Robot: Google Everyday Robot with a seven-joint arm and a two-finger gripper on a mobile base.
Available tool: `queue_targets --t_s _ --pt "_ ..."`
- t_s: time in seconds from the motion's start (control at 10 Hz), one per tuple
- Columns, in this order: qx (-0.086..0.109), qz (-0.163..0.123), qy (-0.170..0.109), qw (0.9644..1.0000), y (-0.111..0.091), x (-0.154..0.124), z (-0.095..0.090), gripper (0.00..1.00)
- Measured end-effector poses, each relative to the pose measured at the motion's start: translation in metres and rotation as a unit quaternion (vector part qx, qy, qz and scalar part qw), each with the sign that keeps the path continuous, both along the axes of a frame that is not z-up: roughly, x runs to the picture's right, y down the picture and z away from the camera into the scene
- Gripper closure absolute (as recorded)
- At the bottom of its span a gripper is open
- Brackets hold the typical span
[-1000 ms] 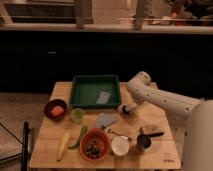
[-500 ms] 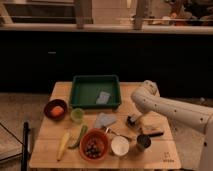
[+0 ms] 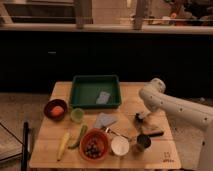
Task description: Wipe table surface with brush
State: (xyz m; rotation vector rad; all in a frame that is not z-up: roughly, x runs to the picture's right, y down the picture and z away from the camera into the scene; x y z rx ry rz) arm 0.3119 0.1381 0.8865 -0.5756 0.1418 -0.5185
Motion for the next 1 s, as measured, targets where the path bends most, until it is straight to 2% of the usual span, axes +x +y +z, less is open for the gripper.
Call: queue_targets --t_s 0.3,0.5,0.7,0.9,1.0 --pt "0.015 0.016 0.002 0.9998 -0.026 -0.018 0.016 1.0" --pt "0.019 0.02 -0.005 0.9996 -0.031 -0.041 0.02 1.0" --pt "0.018 0.031 -0.024 0.9991 -0.031 -0.059 0.017 1.0" --pt "0.012 0.057 -0.056 0.9967 -0.031 -0.065 0.009 1.0" --pt "0.009 0.079 -0.067 0.9946 -0.03 -0.065 0.001 1.0"
